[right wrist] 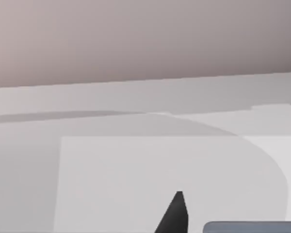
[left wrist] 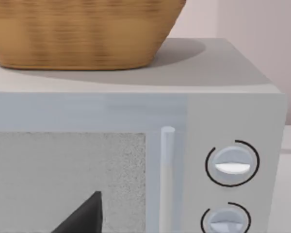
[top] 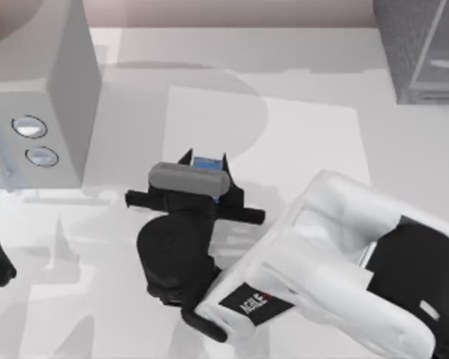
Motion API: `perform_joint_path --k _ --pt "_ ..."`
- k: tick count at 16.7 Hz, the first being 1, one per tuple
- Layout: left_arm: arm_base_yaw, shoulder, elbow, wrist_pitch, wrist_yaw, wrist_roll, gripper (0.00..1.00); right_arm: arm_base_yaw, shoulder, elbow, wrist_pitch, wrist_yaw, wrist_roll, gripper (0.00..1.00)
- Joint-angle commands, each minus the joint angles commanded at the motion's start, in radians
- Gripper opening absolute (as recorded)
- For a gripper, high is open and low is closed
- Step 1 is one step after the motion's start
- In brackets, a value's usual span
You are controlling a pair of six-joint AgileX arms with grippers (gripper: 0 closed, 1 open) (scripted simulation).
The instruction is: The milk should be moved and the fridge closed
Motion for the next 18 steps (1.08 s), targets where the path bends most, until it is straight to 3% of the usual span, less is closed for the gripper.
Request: perform_joint_path --k 4,5,18 --pt "0.000 0.000 0.000 0.000 0.000 0.000 1.00 0.000 0.000 0.000 0.000 0.000 0.000 0.02" --pt "0.000 0.000 0.000 0.000 0.000 0.000 1.00 0.000 0.000 0.000 0.000 0.000 0.000 0.00" --pt "0.000 0.000 0.000 0.000 0.000 0.000 1.00 0.003 -0.076 -0.022 -0.056 -0.001 0.003 0.00"
